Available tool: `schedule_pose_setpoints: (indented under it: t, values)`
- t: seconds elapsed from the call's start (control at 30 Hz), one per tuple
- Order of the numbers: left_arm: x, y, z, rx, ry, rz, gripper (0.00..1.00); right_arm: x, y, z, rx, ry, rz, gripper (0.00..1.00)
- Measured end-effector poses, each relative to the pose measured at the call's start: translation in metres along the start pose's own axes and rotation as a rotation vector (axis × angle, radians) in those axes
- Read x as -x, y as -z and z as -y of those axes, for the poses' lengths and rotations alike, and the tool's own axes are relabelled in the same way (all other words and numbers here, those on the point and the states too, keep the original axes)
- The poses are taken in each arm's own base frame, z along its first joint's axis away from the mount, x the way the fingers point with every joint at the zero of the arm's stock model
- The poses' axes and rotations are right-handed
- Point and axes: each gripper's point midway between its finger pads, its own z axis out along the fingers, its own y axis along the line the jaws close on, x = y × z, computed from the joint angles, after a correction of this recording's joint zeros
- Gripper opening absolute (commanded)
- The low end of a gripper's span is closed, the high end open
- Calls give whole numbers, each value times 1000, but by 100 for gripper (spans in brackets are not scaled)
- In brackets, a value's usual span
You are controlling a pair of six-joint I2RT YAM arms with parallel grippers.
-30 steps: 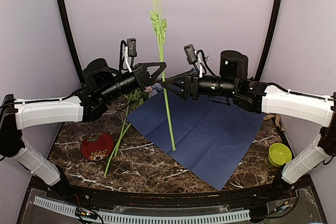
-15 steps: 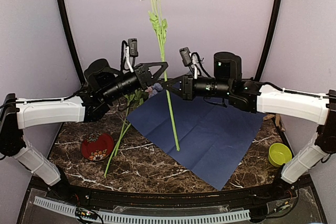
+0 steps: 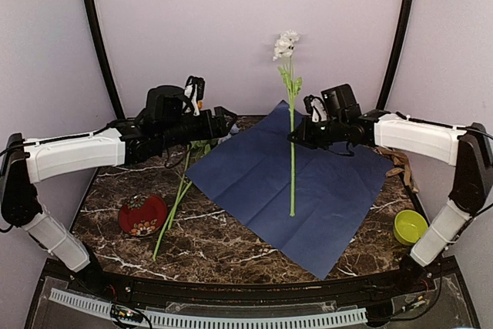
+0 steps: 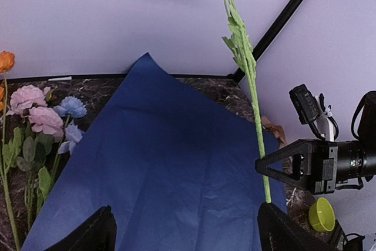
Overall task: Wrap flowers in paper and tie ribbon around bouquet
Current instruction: Place the fake flower on the flattened wrapping paper.
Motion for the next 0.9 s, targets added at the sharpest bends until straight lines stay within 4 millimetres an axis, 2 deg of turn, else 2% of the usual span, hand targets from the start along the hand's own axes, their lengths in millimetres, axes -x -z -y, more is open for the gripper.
schedule_pose_setpoints:
  t: [0.13,0.2,0.3,0.37,0.53,0.73,0.83,0.9]
  values:
    - [-15,-2,-32,87,8,-62,86,-22,-22,73,-180,-89,-104,0]
    - [-21,-1,-43,115,11,-84,86,-35,-29,95,-238,-111,-157,0]
    - [-33,0,-56,148,16,-121,86,-47,-39,118,-295,-122,-221,0]
    - [-40,1,-63,164,17,-139,86,-47,-46,129,-330,-116,-244,0]
    - [-54,3,-78,200,20,-177,86,-43,-65,141,-357,-105,-264,0]
    - [-60,6,-88,227,24,-200,86,-56,-82,160,-397,-116,-311,0]
    - [-60,6,-91,233,24,-200,85,-62,-86,167,-417,-120,-331,24]
    - [-60,7,-95,239,23,-203,84,-63,-86,169,-426,-110,-340,37]
